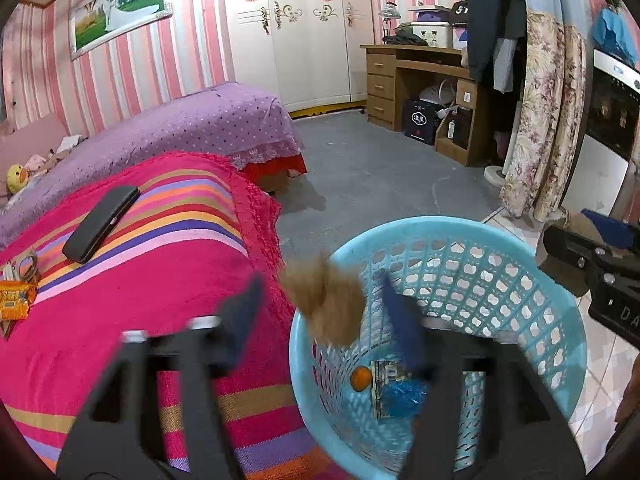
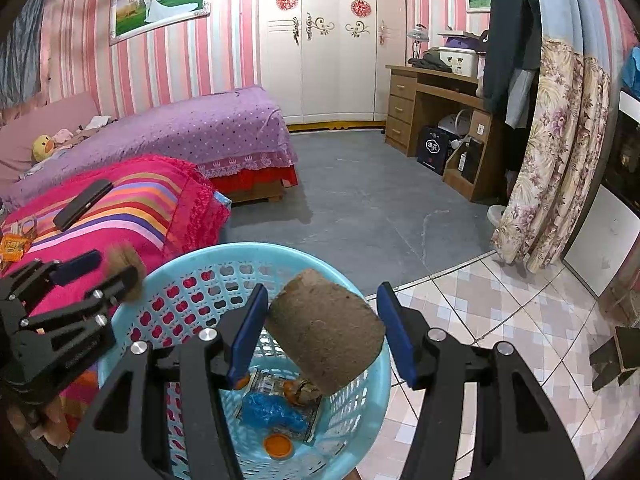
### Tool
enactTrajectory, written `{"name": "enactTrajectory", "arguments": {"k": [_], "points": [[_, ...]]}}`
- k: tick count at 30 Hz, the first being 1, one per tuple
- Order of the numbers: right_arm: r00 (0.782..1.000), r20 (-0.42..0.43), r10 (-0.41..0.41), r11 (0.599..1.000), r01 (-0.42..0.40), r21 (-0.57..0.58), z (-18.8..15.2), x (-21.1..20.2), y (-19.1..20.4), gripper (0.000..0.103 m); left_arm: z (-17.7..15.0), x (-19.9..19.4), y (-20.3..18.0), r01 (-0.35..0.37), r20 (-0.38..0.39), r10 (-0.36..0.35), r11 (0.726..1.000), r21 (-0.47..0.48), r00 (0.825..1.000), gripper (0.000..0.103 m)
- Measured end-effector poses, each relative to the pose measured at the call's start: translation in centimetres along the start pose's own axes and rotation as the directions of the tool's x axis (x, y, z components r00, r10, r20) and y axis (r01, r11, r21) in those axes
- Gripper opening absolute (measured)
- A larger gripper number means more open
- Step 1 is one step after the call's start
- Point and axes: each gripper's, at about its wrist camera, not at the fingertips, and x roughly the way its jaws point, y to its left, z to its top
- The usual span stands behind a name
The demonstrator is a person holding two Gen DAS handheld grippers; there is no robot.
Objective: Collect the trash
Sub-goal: 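Open the left tool over the basket while the right tool releases the cardboard tube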
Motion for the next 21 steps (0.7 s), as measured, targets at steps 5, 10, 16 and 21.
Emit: {"name": "enactTrajectory", "arguments": {"k": [5, 10, 16, 21], "points": [[1.000, -0.001, 0.000, 1.000, 0.000, -0.002, 0.0, 0.0, 0.1, 0.056, 0.4, -0.6, 1.3, -0.023, 0.024, 0.023, 1.000, -0.014, 0.999, 0.090], [1.000, -0.007, 0.002, 1.000, -0.002, -0.002, 0.0, 0.1, 0.5, 0.056, 0.4, -0.8, 4.2, -0.069, 0.034, 0.071, 0.997, -0.038, 0.997, 0.093], [1.000, -0.015, 0.004, 1.000, -0.005, -0.013, 0.0, 0.8, 1.9, 0.059, 0.1, -1.7, 8.0, -0.130, 0.035, 0.133, 0.989, -0.075, 0.991, 0.096], [1.000, -0.017, -0.010, 1.000, 0.010, -0.014, 0.3, 1.0, 3.0, 0.083, -0.3, -3.1, 10.1, -0.158, 0.043, 0.162, 0.984, -0.079, 0.986, 0.097]]}}
